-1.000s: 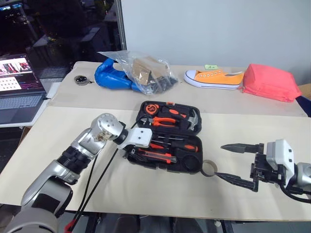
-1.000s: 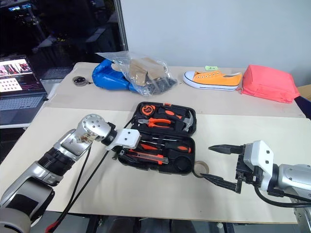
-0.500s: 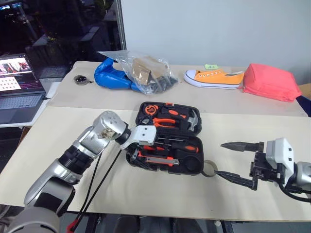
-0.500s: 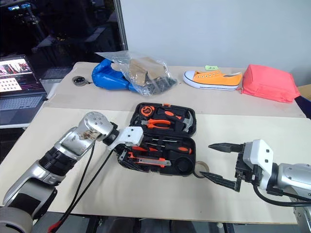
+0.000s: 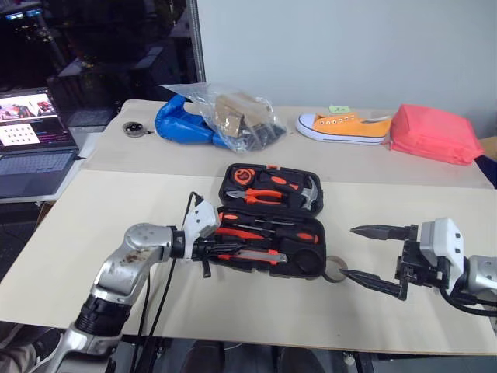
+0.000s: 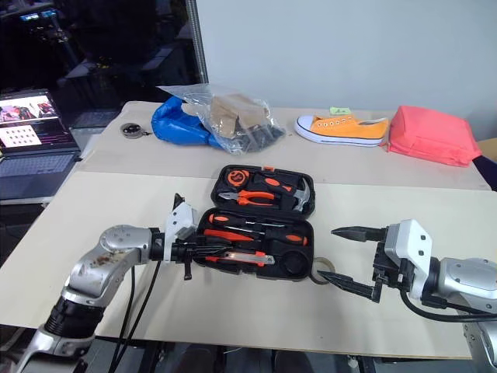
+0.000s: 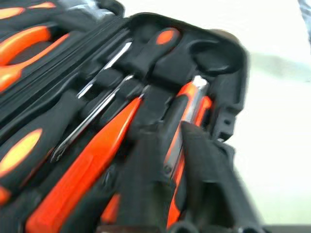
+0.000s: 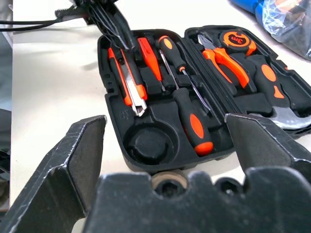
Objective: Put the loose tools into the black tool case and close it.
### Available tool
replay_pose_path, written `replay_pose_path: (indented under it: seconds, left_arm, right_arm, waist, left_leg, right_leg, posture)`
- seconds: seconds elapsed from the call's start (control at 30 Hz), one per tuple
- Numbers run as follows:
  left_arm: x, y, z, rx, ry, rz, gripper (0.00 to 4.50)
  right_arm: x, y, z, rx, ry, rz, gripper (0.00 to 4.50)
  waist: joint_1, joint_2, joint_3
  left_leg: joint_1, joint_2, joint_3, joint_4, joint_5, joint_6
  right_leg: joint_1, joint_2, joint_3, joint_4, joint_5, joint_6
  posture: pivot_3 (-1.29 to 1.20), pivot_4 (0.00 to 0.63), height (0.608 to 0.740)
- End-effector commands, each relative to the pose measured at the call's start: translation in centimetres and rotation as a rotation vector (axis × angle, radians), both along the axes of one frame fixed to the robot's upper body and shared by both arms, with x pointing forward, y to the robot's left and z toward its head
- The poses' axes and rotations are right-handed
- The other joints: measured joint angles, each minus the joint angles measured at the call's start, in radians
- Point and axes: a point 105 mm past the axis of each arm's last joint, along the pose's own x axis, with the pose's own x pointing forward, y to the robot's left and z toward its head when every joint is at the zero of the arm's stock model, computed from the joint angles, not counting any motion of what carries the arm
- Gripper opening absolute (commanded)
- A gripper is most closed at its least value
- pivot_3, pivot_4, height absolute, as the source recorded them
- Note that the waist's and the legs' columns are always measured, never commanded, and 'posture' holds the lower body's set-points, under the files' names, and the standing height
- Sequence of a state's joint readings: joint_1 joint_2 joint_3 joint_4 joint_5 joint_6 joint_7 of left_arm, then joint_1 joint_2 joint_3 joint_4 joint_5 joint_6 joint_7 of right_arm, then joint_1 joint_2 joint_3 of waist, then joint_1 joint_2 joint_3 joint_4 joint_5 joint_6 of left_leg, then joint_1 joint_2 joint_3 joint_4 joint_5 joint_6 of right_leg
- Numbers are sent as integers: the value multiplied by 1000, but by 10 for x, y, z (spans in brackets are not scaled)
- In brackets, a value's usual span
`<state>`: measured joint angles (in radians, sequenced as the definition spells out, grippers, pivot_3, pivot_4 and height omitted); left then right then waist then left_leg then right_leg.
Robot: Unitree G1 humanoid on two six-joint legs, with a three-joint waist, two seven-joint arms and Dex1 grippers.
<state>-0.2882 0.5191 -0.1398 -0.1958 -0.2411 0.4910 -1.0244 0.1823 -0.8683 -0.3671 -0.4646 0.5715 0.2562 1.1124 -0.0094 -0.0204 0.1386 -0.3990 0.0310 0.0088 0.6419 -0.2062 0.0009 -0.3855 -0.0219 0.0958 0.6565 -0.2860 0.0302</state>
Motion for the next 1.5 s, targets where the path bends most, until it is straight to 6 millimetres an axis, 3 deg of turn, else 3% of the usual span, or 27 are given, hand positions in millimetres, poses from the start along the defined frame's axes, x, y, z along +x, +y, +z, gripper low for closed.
replay_pose_path:
  seconds: [0.03, 0.3, 0.6, 0.67, 0.77, 0.9, 0.97, 1.07, 1.23, 1.3, 1.5]
  left_arm:
    - [9, 1, -10, 18, -56, 56, 113]
    - [-10, 5, -66, 181, 78, 12, 113]
    - [-10, 0, -84, 261, 90, -50, 113]
    - [-3, -4, -74, 214, 46, -42, 113]
    - [6, -8, -29, -7, -45, 21, 113]
    - [-11, 3, 26, -123, -120, -60, 113]
    - [-28, 6, 46, -174, -101, -133, 616]
    - [-57, 10, 71, -191, -73, -230, 1565]
    - [-80, 15, 83, -124, -52, -269, 3222]
    - [-86, 14, 84, -109, -48, -273, 3917]
    - [-96, 6, 84, -118, -52, -271, 3917]
  right_arm:
    - [-2, -1, 9, -8, -45, 0, 4500]
    - [-6, -3, 10, -25, -29, -5, 4500]
    - [-8, -2, 3, -37, 26, -5, 4500]
    - [-8, -2, 1, -47, 33, -6, 4500]
    - [-4, -5, 0, -63, 34, -49, 4500]
    - [2, -6, -11, -168, 20, -87, 4500]
    - [-2, -1, -16, -165, 74, -56, 4500]
    - [-3, 2, -28, -214, 189, -51, 4500]
    - [0, 8, -41, -254, 241, -22, 3175]
    - [0, 10, -46, -267, 253, -8, 3170]
    - [-1, 11, -63, -345, 313, 17, 3170]
  waist:
    - [-3, 0, 0]
    - [-5, 3, -5]
    - [-7, 8, -10]
    - [-7, 9, -11]
    - [-5, 9, -11]
    - [-8, 9, -10]
    - [-11, 2, -6]
    - [-13, 2, -6]
    - [-10, 1, -5]
    - [-4, 0, -4]
    - [-5, -1, -3]
  left_leg:
    - [0, 0, 0, 0, 0, 0]
    - [2, 0, 2, 0, 0, 0]
    - [17, 1, 3, -3, 0, 0]
    - [20, 1, 3, -3, 0, 0]
    - [25, 0, 4, -3, 0, 0]
    - [15, 1, 3, -3, 0, 0]
    - [9, 3, 3, -3, 0, 0]
    - [1, 3, 2, -5, -1, 0]
    - [-4, 1, -3, -7, -1, 0]
    - [-3, 1, -3, -7, -1, 0]
    - [-2, 1, -2, -6, 0, 0]
  right_leg:
    - [0, 0, 0, 0, 0, 0]
    - [2, 0, 1, 0, 0, 0]
    - [20, -1, 2, -1, -5, 0]
    - [22, -2, 2, -2, -7, -4]
    - [25, -4, 3, -3, -7, -4]
    - [17, -4, 3, -5, -4, 2]
    - [11, -1, 2, -5, -3, 2]
    - [3, -2, 1, -7, -3, 2]
    - [-2, -3, 1, -9, 0, -3]
    - [-2, -3, 1, -9, 0, -2]
    - [-1, -3, 1, -9, -3, 3]
  posture:
    - [0, 150, 740]
    - [0, 150, 740]
    - [0, 150, 740]
    - [0, 150, 740]
    - [0, 150, 740]
    - [0, 150, 740]
    - [0, 150, 740]
    - [0, 150, 740]
    - [0, 150, 740]
    - [0, 150, 740]
    - [0, 150, 740]
